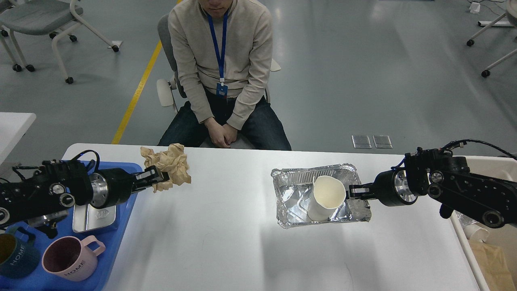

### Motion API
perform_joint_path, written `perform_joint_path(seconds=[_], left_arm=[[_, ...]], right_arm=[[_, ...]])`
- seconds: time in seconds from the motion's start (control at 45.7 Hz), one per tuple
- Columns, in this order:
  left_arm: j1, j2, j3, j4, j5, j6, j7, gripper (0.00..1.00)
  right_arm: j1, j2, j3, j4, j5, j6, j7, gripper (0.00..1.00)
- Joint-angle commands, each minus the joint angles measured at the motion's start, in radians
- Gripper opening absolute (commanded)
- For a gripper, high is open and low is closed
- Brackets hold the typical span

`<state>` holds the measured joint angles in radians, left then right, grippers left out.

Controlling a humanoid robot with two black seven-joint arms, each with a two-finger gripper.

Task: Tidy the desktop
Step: 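Lift the paper bag and carry it over the foil tray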

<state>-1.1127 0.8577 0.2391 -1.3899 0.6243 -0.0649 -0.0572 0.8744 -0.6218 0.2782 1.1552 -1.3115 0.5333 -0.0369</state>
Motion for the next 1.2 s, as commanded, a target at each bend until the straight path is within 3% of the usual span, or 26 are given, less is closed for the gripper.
perform_joint_path(seconds=[0.0, 0.131, 0.591, 0.942, 1.183], left_arm=[[-0.012, 0.014, -0.086, -0.052, 0.0, -0.049, -0.013, 0.02], [-0.047, 0.001, -0.129, -0.092, 0.0, -0.076, -0.035, 0.02], [-0.153, 0.041, -0.116, -0.127, -0.001, -0.155, -0.023, 0.02], [-0.228, -0.201, -0.021, -0.098, 0.005, -0.142, -0.029, 0.02], [-0.237, -0.347, 0.023, -0.001, 0.005, -0.139, -0.03, 0.03]], right_arm=[[0.0, 0.004, 0.001, 0.0, 0.001, 0.0, -0.001, 0.0], [0.0, -0.009, 0.001, 0.001, 0.001, 0.0, -0.001, 0.0], [0.0, -0.024, 0.001, 0.014, 0.001, 0.0, -0.001, 0.0], [0.0, -0.026, 0.003, 0.014, 0.001, -0.001, 0.0, 0.0], [0.002, -0.024, 0.003, 0.014, 0.001, 0.0, 0.0, 0.0]])
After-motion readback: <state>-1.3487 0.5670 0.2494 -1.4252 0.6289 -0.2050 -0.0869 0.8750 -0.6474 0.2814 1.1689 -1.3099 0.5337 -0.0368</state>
